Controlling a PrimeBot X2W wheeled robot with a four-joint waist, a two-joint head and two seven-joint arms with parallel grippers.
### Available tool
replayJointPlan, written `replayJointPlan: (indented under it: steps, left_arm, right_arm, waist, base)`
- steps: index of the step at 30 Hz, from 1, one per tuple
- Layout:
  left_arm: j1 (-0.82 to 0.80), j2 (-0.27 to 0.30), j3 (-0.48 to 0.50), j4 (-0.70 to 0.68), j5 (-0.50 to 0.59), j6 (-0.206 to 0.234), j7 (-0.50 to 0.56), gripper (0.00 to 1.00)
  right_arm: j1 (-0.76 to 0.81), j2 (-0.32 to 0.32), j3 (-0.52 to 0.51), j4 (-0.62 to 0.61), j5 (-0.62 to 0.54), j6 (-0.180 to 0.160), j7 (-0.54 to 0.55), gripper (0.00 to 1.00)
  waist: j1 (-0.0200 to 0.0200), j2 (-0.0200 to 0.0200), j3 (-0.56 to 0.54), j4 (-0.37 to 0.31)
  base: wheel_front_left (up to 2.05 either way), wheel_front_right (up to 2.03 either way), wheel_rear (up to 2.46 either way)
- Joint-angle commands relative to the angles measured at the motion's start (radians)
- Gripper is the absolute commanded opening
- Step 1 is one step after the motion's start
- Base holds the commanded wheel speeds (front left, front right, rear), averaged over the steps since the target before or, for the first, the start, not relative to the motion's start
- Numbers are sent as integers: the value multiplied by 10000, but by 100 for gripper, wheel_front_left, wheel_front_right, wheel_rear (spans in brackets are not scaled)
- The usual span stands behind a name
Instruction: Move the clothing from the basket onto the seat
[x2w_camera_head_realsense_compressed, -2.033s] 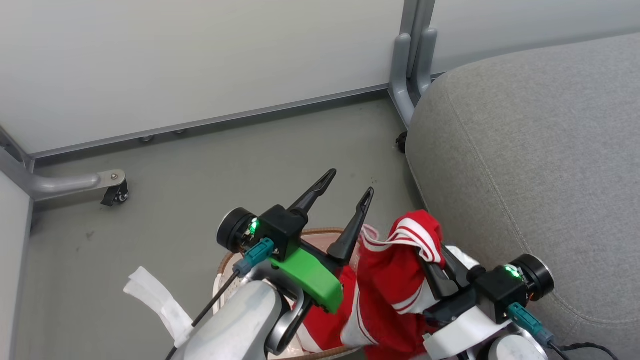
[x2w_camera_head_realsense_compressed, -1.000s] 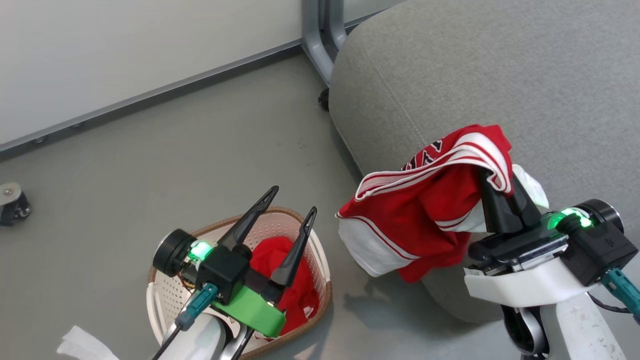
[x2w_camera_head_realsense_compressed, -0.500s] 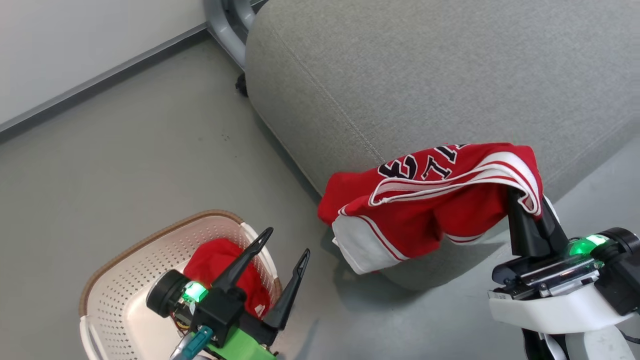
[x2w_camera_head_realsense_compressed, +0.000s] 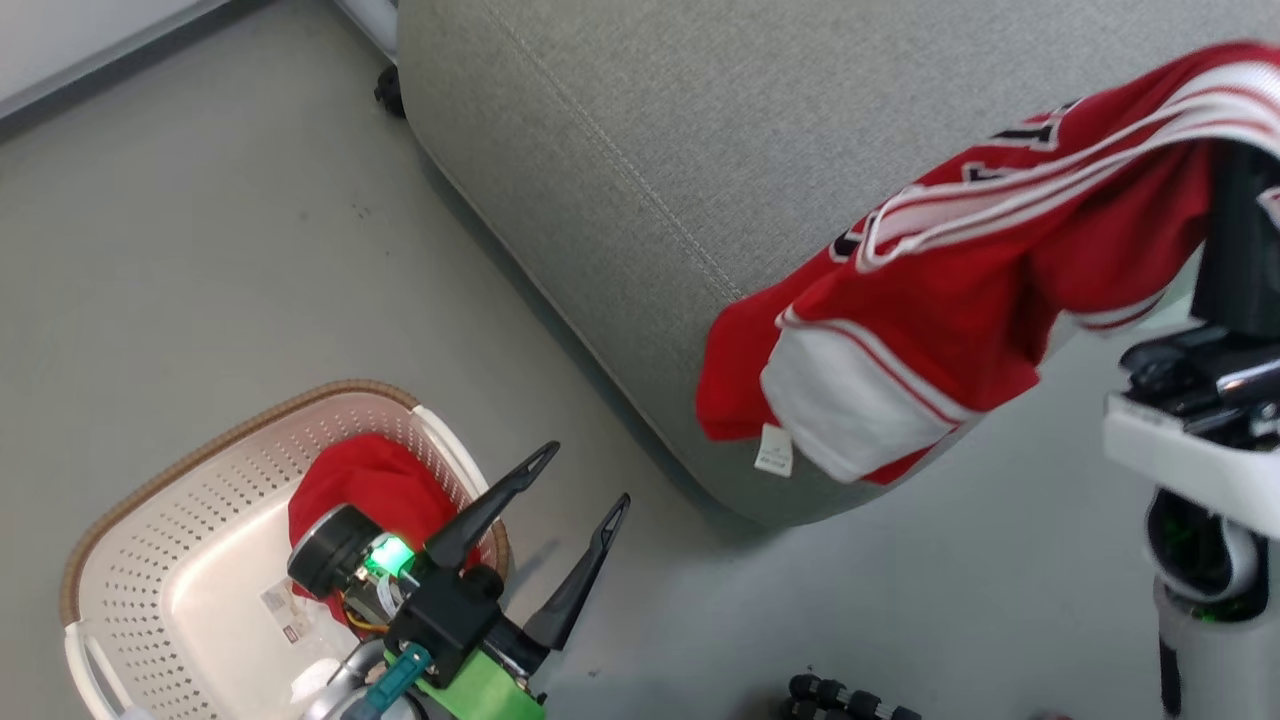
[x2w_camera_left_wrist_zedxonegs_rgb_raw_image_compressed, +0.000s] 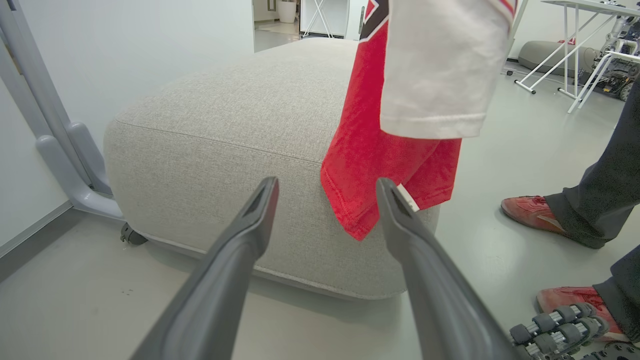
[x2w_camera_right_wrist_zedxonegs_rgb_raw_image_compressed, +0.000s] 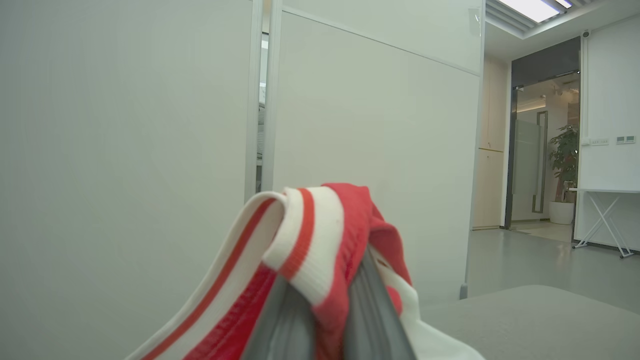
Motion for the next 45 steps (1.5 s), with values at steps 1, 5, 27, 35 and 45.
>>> replayJointPlan:
  steps: [1,5,27,35,45]
  left_arm:
    - [-345,157,-15,-118,-47,-22,-5,100]
    - [-890,324,-148,-406,-5,-23,-3,100]
    - [-2232,481,-201,-541,333,-24,-5,100]
    - [-1960,453,-207,-51,228,-24,-5,100]
    - [-1202,-412,361,403,-301,8,-5,100]
  right_arm:
    - [-597,-4,-165,-33,49,-7,-48,0]
    - [-2594,-186,-791,205,-298,-7,-48,0]
    - [-5455,-1599,-3523,5205,-871,-10,-38,0]
    - [-3108,-369,-4889,6404,-1101,-8,-38,27]
    - [-1209,-14,-5189,6180,-650,-8,-38,100]
  waist:
    - [0,-1,858,360]
    - [0,-1,1765,957]
    - [0,-1,3806,2400]
    - [0,-1,3019,2214]
    - [0,-1,1590,2216]
  base:
    - [0,0,0]
    - [0,0,0]
    - [0,0,0]
    - [0,0,0]
    - [0,0,0]
